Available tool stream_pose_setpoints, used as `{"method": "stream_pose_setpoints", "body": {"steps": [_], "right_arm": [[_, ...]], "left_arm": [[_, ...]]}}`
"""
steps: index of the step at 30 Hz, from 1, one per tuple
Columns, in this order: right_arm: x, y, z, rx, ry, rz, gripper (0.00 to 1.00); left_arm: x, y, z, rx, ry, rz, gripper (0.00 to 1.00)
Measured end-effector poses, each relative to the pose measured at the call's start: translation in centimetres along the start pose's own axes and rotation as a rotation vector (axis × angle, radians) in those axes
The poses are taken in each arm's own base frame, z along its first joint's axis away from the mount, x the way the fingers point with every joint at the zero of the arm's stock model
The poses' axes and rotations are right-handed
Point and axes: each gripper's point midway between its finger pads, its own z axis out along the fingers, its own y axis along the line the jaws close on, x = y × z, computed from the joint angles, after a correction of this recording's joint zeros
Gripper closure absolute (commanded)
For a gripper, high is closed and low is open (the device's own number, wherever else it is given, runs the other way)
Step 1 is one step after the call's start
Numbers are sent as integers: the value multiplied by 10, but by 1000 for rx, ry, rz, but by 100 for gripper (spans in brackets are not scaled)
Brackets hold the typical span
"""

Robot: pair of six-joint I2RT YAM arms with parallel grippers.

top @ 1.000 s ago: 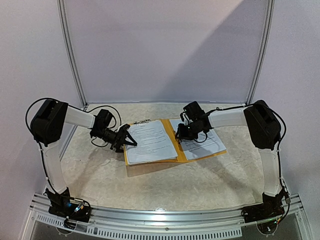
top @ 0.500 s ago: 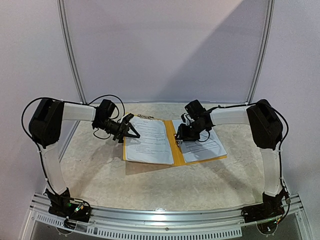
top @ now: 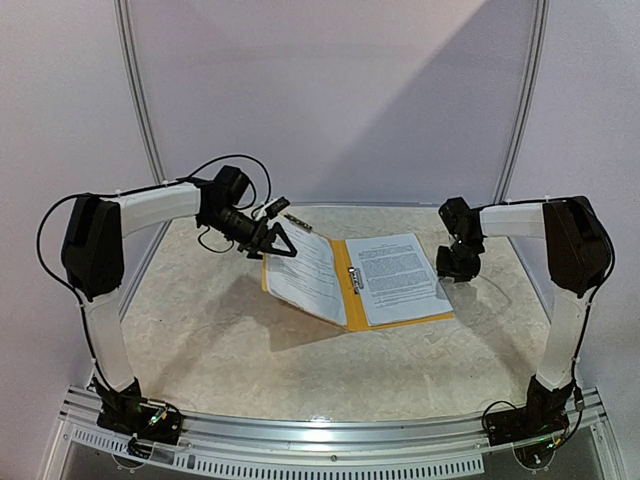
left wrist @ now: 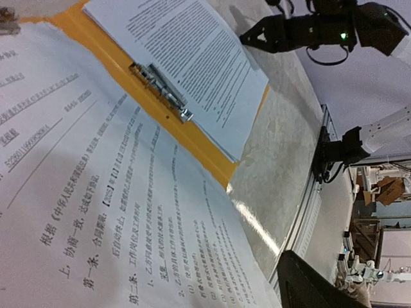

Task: Put the files into the folder
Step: Close the folder with files at the center of the board.

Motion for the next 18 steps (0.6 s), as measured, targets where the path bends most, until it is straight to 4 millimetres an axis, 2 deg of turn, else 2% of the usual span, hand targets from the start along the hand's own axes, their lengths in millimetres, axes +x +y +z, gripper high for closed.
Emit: {"method": "stream_pose_setpoints", "body": {"steps": [2,7,9,13,18], "right_arm": [[9,-11,9,38,30,-2,60],[10,-2,10,-12,35,0,61],[9,1,10,-40,38,9,62],[9,5,9,-102,28,31,64],[18,22,6,-245,14,57,65]], "left_arm": [[-10,-18,2,-12,3,78,15],[-45,-80,18,4,-19,302,9],[-56,-98,30,16,-24,366,6],[-73,-119,70,29,-12,484,1],[-71,-132,123,31,26,601,0]]}}
